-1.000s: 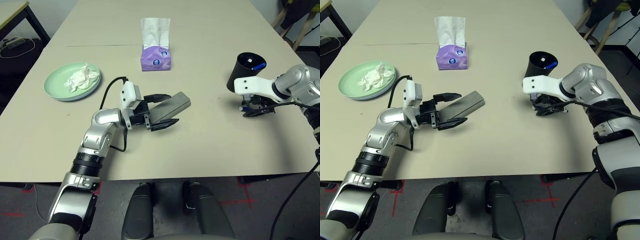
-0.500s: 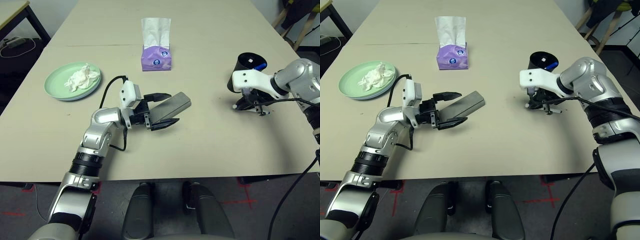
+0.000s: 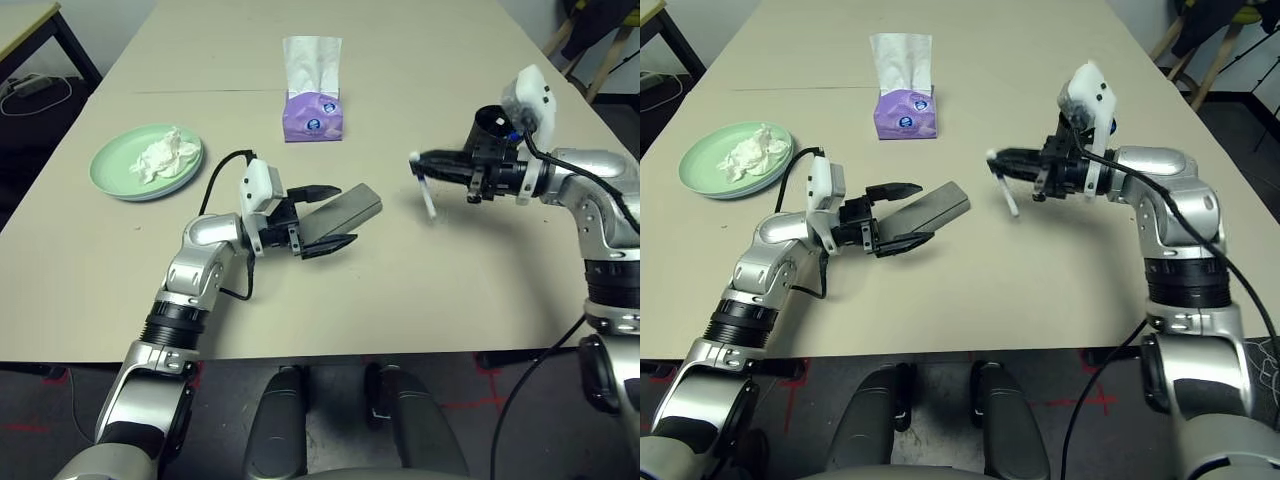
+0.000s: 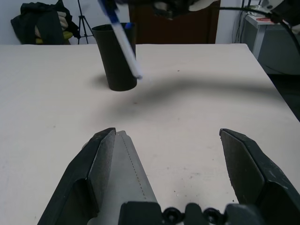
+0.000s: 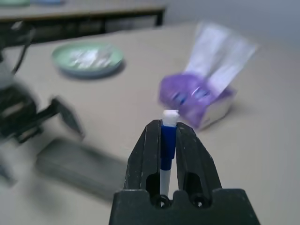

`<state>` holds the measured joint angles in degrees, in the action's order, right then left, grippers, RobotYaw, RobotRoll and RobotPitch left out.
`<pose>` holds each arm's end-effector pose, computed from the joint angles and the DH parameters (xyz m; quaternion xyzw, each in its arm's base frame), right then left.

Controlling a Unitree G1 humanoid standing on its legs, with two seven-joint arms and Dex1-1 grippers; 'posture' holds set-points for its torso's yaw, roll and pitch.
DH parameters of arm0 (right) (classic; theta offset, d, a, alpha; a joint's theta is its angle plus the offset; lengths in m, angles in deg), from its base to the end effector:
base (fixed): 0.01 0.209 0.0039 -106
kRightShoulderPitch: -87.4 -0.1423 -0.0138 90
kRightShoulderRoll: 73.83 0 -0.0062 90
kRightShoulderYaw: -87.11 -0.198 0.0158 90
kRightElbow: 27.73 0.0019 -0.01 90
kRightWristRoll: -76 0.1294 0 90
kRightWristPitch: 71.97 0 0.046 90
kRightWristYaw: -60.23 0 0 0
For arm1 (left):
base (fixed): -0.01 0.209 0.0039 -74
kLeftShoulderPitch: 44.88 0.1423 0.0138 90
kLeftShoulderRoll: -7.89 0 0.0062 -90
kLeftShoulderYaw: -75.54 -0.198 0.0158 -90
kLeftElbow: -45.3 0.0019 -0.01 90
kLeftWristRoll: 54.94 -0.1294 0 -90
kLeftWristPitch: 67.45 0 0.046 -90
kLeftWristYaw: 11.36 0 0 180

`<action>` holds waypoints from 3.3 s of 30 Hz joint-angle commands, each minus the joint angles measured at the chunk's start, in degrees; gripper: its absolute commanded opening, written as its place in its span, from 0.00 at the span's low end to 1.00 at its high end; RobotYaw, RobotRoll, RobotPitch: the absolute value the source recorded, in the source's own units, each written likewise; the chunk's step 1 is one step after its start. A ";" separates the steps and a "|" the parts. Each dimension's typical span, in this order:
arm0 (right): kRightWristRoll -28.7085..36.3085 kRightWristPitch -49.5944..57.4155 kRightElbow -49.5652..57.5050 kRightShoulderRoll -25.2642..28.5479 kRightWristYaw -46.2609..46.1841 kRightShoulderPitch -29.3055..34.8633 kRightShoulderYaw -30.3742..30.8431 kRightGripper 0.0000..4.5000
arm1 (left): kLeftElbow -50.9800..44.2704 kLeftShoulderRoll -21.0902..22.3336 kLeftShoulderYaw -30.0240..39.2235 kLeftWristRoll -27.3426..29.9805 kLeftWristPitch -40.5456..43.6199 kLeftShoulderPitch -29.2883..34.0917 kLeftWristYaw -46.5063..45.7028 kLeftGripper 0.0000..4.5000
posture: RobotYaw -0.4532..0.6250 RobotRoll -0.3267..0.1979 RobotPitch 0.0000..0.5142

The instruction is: Organize and tidy the items on the table.

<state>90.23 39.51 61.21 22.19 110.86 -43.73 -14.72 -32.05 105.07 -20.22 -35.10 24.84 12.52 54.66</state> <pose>0.2975 -0.2158 0.2122 -0.0981 -0.1566 0.3973 0.8989 0.2992 0.1894 0.1374 0.1116 -0.0882 -0.5986 0.7883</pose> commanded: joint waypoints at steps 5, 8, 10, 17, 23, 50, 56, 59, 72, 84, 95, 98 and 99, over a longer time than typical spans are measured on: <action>-2.19 -15.65 -3.24 -7.51 -25.40 -0.95 -6.74 0.07 | 1.05 -0.24 -1.16 -1.00 -1.01 -0.22 1.12 1.00 | 0.48 0.62 0.29; -1.83 -15.78 -4.79 -8.52 -32.39 -2.09 -7.92 0.07 | 1.22 -0.24 -1.18 -1.10 -1.14 -0.31 1.21 1.00 | 0.48 0.62 0.29; -2.20 -14.49 -5.30 -8.34 -35.29 -2.12 -7.70 0.07 | 1.38 -0.28 -1.14 -1.21 -1.24 -0.39 1.28 1.00 | 0.48 0.62 0.30; -1.50 -13.35 -6.31 -7.64 -40.62 -2.74 -7.52 0.07 | 0.96 -0.04 -1.16 -1.31 -1.23 0.11 1.51 1.00 | 0.48 0.62 0.30; -1.96 -14.81 -6.78 -6.56 -42.34 -2.79 -6.90 0.07 | 1.19 -0.01 -1.14 -1.38 -1.33 -0.02 1.66 1.00 | 0.48 0.62 0.30; -5.23 -3.83 -8.56 -2.75 -45.75 -0.07 -3.03 0.23 | 1.30 0.03 -1.06 -1.48 -1.06 -0.39 1.82 1.00 | 0.48 0.62 0.30; -3.24 -14.01 -7.18 -3.74 -41.20 2.93 -3.10 0.72 | 2.10 -0.75 0.05 -1.36 -2.72 -0.83 0.40 1.00 | 0.48 0.62 0.29; -0.04 -21.81 -6.56 -4.60 -35.40 5.95 -3.59 0.97 | 2.34 -1.27 0.96 -1.37 -3.28 -1.28 -1.49 1.00 | 0.49 0.62 0.30; 8.02 -15.88 -4.41 1.80 -18.63 18.85 -1.94 0.99 | 1.54 -9.44 15.60 -9.68 -3.28 -0.20 -45.89 1.00 | 0.53 0.62 0.28; -1.10 -22.78 -6.24 -6.40 -41.11 22.10 -5.44 0.99 | -4.13 -4.27 24.49 -12.78 4.56 9.83 -62.87 1.00 | 0.53 0.62 0.26; 1.86 -26.94 -13.35 -4.14 -36.16 19.88 -7.05 0.99 | -0.22 1.40 28.79 -4.58 -5.22 14.11 -49.22 1.00 | 0.52 0.62 0.23; 2.54 -28.04 -17.28 -2.60 -32.68 18.11 -7.13 0.99 | 2.16 3.04 29.02 -1.44 -6.92 14.52 -42.76 1.00 | 0.52 0.62 0.23; 2.47 -28.83 -18.60 -2.09 -31.92 17.48 -7.23 0.99 | 3.63 3.65 29.01 -1.30 -7.58 14.39 -41.44 1.00 | 0.52 0.62 0.23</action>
<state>92.08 12.25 44.82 19.50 77.43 -25.88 -21.64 -30.77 107.92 8.64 -37.62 18.50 25.94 10.37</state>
